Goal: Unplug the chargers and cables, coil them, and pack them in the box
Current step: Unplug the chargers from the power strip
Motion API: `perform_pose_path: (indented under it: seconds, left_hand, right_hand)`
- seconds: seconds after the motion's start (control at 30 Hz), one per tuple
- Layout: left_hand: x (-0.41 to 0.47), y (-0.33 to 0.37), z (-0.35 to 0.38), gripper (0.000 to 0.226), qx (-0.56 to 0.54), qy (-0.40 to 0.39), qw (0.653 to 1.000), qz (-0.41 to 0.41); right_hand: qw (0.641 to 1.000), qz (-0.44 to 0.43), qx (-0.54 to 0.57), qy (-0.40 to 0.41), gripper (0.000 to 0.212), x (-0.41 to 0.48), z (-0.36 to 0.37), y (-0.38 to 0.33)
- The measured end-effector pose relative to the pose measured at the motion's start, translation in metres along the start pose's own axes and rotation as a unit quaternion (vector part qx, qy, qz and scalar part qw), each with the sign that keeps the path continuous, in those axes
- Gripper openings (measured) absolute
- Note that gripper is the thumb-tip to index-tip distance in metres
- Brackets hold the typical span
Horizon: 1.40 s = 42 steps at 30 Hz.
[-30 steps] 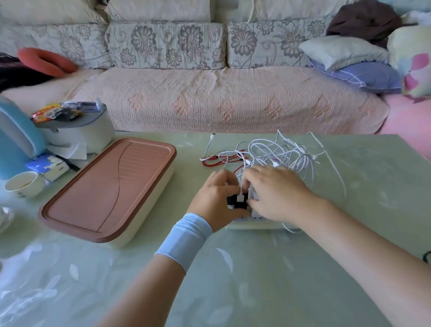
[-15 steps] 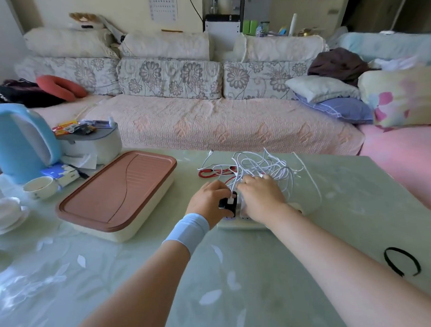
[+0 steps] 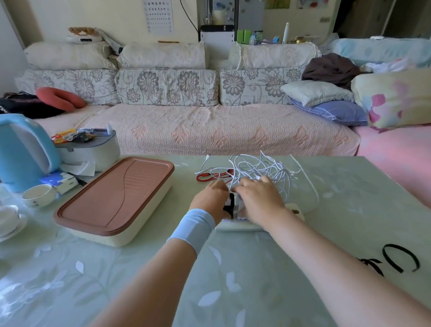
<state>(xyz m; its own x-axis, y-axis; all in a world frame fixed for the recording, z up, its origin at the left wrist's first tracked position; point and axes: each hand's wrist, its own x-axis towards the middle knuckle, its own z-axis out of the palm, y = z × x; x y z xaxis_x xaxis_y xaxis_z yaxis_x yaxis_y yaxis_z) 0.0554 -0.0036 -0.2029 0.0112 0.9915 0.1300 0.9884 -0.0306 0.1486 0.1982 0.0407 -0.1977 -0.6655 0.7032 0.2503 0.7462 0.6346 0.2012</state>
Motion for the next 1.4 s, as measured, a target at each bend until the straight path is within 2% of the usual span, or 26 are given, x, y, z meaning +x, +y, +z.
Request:
perform_pose_path:
  seconds: [0.07,0.17,0.37,0.43,0.53,0.63,0.7,0.8,0.87,0.93,1.03,1.1,1.17,1.27,1.4]
  left_hand:
    - [0.003,0.001,-0.006,0.044,-0.004,-0.003,1.000,-0.002]
    - [0.007,-0.004,-0.017,0.034,-0.087,0.019,0.996,-0.015]
    - [-0.001,-0.003,-0.028,0.028,-0.164,0.007,0.986,-0.037]
    - [-0.010,0.002,-0.029,0.024,-0.225,0.020,0.973,-0.053]
    - [-0.025,0.003,-0.032,0.026,-0.307,0.031,0.947,-0.089]
    - [-0.047,0.001,-0.043,0.039,-0.388,0.046,0.914,-0.109]
    - [-0.065,0.001,-0.051,0.036,-0.429,0.038,0.895,-0.118]
    - [-0.094,-0.001,-0.053,0.019,-0.448,0.015,0.883,-0.140]
    - [-0.112,-0.005,-0.050,0.021,-0.401,0.000,0.903,-0.154]
    - [-0.131,-0.012,-0.049,0.021,-0.334,-0.048,0.928,-0.161]
    - [-0.156,-0.027,-0.049,0.017,-0.230,-0.157,0.939,-0.203]
    - [-0.167,-0.040,-0.048,0.025,-0.170,-0.214,0.937,-0.217]
    - [-0.174,-0.052,-0.043,0.030,-0.118,-0.233,0.944,-0.202]
    - [-0.174,-0.061,-0.037,0.032,-0.084,-0.218,0.956,-0.178]
    - [-0.168,-0.069,-0.026,0.034,-0.077,-0.182,0.961,-0.191]
  right_hand:
    - [1.000,0.005,0.006,0.004,0.042,0.001,0.001,0.001]
    - [1.000,0.006,0.020,0.008,0.041,0.001,0.003,0.003]
    - [0.999,0.001,0.031,0.010,0.042,-0.003,0.003,0.002]
    - [1.000,-0.001,0.017,-0.004,0.043,-0.007,0.000,-0.001]
    - [1.000,-0.011,0.021,-0.008,0.061,-0.016,-0.013,-0.010]
    - [0.993,-0.022,0.115,0.036,0.062,-0.027,-0.038,-0.026]
    - [0.963,0.006,0.267,0.020,0.049,-0.041,-0.053,-0.043]
    - [0.876,0.046,0.472,-0.089,0.036,-0.061,-0.062,-0.072]
    - [0.847,0.029,0.508,-0.154,0.027,-0.073,-0.064,-0.087]
    - [0.832,0.009,0.506,-0.225,0.028,-0.082,-0.064,-0.099]
    - [0.809,0.077,0.529,-0.244,0.057,-0.084,-0.054,-0.113]
    - [0.823,0.113,0.516,-0.208,0.061,-0.082,-0.049,-0.121]
    - [0.858,0.125,0.465,-0.181,0.055,-0.078,-0.044,-0.127]
    - [0.899,0.139,0.391,-0.143,0.050,-0.075,-0.037,-0.140]
    - [0.935,0.203,0.291,-0.001,0.042,-0.060,-0.029,-0.154]
